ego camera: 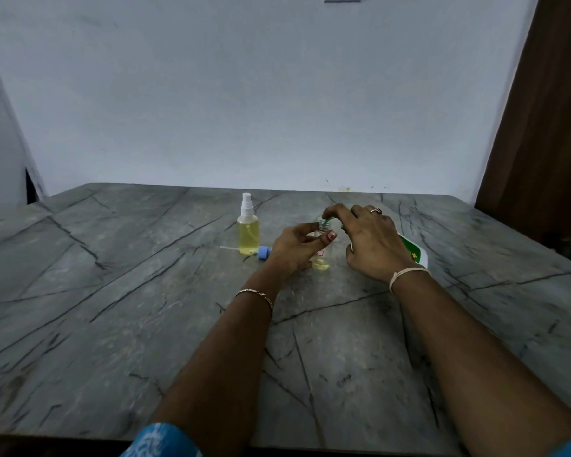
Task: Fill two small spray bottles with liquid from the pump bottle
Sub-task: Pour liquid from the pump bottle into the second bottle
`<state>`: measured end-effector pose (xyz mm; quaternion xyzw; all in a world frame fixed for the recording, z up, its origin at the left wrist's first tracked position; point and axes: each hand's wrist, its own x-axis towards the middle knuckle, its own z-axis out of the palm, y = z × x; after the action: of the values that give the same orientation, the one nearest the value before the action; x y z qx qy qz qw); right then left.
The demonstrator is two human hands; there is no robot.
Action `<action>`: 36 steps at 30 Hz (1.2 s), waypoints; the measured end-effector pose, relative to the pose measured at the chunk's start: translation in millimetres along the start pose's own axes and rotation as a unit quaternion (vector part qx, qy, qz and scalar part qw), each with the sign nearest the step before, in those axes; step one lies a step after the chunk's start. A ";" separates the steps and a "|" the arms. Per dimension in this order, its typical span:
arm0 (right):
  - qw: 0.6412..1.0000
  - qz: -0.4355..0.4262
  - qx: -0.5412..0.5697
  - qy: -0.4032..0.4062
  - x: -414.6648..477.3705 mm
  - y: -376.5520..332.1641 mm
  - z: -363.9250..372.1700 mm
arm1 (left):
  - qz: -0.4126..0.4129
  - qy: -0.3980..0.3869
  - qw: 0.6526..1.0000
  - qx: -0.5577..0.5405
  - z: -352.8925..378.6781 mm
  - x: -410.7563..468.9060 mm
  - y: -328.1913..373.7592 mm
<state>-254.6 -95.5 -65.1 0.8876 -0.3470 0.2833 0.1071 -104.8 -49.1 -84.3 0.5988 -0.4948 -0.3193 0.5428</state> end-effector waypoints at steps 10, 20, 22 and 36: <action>1.000 -0.002 -0.019 -0.011 -3.0 1.6 -1.9 | -0.002 0.002 1.000 -0.012 1.3 -1.5 0.8; 1.000 0.008 0.005 -0.003 1.1 -0.8 -1.2 | 0.007 -0.005 1.000 -0.001 1.5 -4.2 3.3; 1.000 0.005 -0.002 -0.004 0.1 -0.5 -0.7 | 0.004 -0.005 1.000 -0.003 1.1 -3.9 3.1; 1.000 0.008 0.011 -0.004 2.6 0.0 -0.5 | 0.004 -0.015 1.000 -0.019 0.8 -4.0 2.1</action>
<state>-253.3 -96.8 -63.2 0.8871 -0.3516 0.2840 0.0936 -107.2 -45.4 -83.0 0.5813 -0.4993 -0.3359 0.5477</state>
